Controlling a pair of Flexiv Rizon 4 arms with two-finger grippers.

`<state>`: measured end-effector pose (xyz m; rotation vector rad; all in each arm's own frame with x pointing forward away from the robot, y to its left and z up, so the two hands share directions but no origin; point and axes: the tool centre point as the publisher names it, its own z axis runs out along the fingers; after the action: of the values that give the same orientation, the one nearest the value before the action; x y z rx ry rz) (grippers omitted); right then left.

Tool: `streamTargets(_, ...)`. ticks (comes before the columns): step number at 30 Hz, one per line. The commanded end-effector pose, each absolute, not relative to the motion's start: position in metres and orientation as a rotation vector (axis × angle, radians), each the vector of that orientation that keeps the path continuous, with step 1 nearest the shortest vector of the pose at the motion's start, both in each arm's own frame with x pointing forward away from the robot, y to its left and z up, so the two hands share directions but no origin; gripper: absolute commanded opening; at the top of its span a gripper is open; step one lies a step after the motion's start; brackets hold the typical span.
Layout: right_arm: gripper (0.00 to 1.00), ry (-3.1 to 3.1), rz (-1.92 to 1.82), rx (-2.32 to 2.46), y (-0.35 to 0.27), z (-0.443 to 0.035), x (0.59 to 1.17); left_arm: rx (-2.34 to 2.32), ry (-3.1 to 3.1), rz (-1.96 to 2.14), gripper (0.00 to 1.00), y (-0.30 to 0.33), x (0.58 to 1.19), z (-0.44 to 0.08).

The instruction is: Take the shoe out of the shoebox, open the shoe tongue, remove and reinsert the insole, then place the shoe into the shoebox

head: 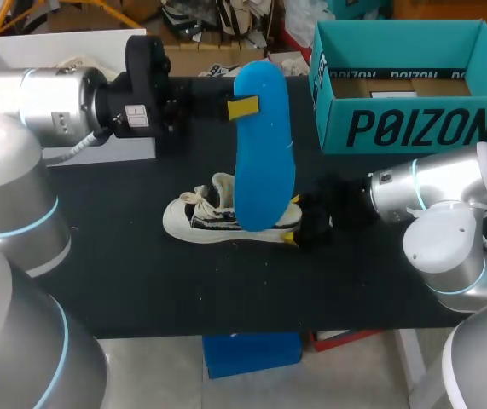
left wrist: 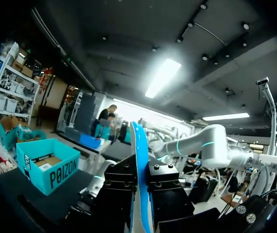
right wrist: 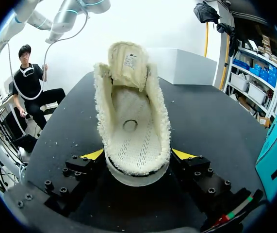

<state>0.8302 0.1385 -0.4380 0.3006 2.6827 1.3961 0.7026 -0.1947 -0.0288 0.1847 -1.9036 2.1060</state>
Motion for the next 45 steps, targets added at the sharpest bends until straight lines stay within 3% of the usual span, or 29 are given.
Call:
streamTargets(1, 0.00, 2.685, 1.392, 0.304, 0.139, -0.441, 0.832, 0.190, -1.904, 2.110, 0.00, -0.195, 0.701, -0.030)
streamTargets(9, 0.00, 2.685, 1.392, 0.304, 0.139, -0.441, 0.832, 0.190, -1.904, 2.110, 0.00, -0.195, 0.701, -0.030)
streamTargets(10, 0.18, 2.685, 1.392, 0.304, 0.139, -0.441, 0.832, 0.190, -1.904, 2.110, 0.00, -0.195, 0.701, -0.030)
streamTargets(11, 0.80, 2.694, 1.387, 0.290, 0.140, -0.440, 0.835, 0.190, -1.904, 2.110, 0.00, -0.195, 0.701, -0.030)
streamTargets(12, 1.00, 2.698, 1.381, 0.282, 0.140, -0.439, 0.837, 0.190, -1.904, 2.110, 0.00, -0.195, 0.701, -0.030)
streamTargets(28, 1.00, 2.909, 1.022, 0.162, 0.102, -0.386, 0.851, 0.190, -1.904, 2.110, 0.00, -0.195, 0.701, -0.030)
streamTargets(45, 1.00, 3.071, 0.658, -0.059, 0.114, -0.343, 0.858, 0.190, -1.904, 2.110, 0.00, -0.195, 0.701, -0.030)
